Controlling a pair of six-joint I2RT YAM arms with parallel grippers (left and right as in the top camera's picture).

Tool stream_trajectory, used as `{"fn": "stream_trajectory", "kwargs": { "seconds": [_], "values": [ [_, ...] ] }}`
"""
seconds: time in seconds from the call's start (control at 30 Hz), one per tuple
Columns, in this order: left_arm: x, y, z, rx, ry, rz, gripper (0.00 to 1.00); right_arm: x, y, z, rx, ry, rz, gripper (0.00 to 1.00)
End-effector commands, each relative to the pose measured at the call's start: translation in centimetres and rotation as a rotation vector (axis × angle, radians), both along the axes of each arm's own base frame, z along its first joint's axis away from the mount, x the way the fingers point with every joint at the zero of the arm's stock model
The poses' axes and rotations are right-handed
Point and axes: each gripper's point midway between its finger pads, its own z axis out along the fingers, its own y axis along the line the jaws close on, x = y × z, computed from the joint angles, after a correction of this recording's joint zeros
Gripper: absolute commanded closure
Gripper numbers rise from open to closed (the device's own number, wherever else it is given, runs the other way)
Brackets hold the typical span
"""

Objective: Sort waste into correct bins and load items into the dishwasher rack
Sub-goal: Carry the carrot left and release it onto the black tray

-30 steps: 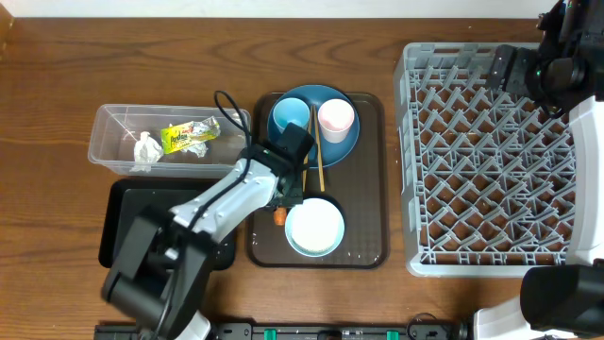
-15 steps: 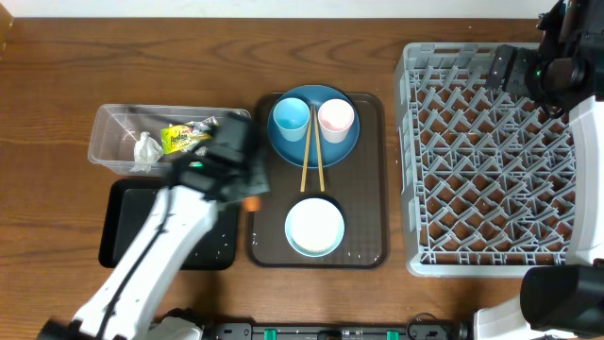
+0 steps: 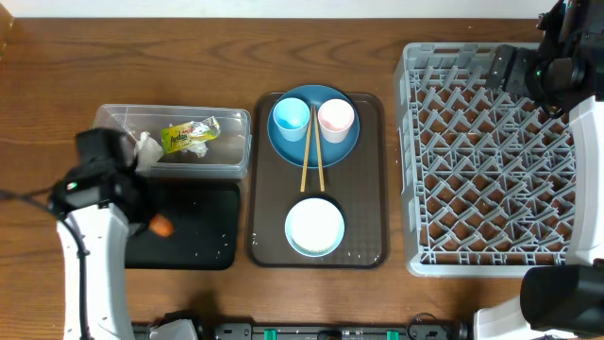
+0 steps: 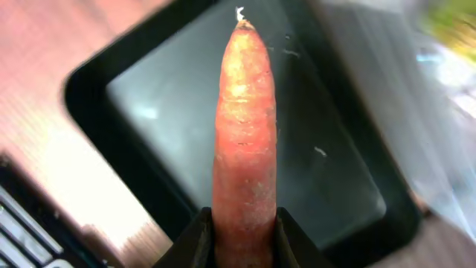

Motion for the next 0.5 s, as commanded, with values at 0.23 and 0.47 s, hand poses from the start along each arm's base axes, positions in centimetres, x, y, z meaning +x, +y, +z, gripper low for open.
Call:
{"fn": "stream_trajectory", "kwargs": {
  "seconds": [0.23,0.47],
  "values": [
    [-4.7,1.8,-6.8,-0.039,0.086,0.251,0.78,0.2,-0.2,0.7,0.002,-0.021,-0.008,0.01],
    [-4.5,1.9,-7.0,-0.036,0.079,0.246,0.55,0.2,-0.2,0.7,0.002,-0.021,-0.008,0.01]
  ]
}}
